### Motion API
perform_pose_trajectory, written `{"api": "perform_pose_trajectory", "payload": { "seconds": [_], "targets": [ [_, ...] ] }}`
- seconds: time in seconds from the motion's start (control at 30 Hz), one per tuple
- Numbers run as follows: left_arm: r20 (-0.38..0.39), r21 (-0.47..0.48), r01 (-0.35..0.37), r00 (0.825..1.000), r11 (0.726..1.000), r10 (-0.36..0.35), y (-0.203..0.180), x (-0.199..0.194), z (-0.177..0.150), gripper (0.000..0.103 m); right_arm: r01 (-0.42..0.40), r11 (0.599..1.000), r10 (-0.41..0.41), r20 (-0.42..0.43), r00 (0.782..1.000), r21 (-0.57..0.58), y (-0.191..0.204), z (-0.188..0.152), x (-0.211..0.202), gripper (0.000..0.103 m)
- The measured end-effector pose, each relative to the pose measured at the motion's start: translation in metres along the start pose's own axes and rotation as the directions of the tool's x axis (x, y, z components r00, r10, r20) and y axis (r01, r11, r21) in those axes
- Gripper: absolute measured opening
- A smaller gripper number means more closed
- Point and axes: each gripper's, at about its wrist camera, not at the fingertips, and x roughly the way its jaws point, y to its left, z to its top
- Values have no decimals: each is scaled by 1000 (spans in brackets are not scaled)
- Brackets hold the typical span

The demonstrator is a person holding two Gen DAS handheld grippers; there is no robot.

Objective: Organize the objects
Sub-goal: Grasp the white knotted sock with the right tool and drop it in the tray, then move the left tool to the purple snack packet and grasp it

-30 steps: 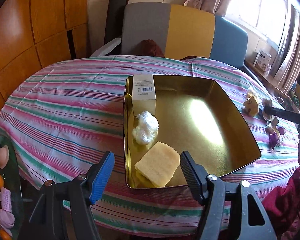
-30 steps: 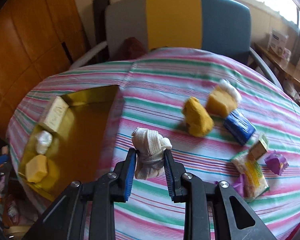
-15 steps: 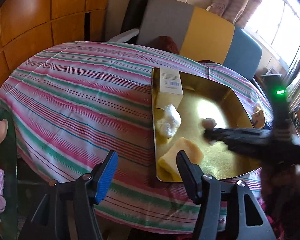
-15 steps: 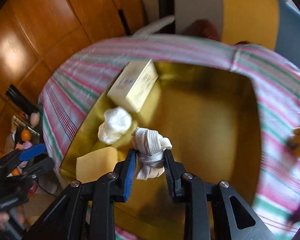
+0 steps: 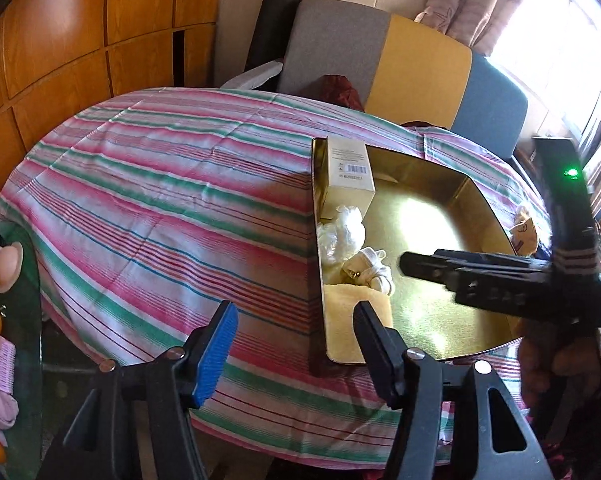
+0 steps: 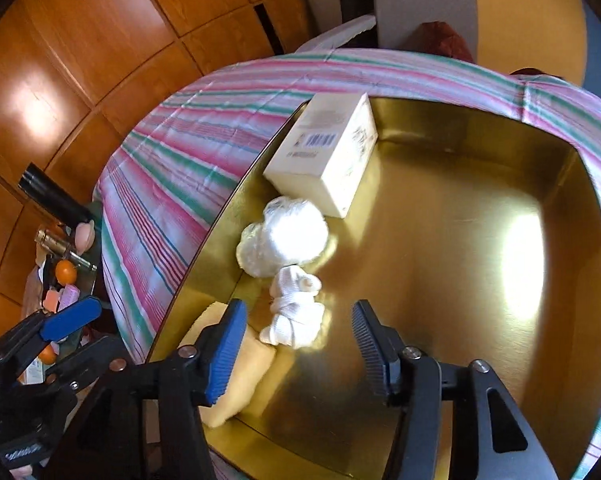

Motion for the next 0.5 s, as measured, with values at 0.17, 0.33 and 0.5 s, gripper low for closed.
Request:
{"api": "perform_pose_trajectory", "payload": {
  "seconds": [0.17,0.33,0.5],
  "targets": [
    [12,32,0,1000,999,0,-12,-4,4,61,37,999,-37,58,998,5,-15,-5,-34,66],
    [22,85,10,1000,996,-12,-30,-9,7,61,95,995,-96,110,989,11,-36,-15,-70,67],
    [18,128,25,999,991,-27,-49,-10,9,61,165,985,-170,155,973,49,-73,-29,-109,72]
  ]
}}
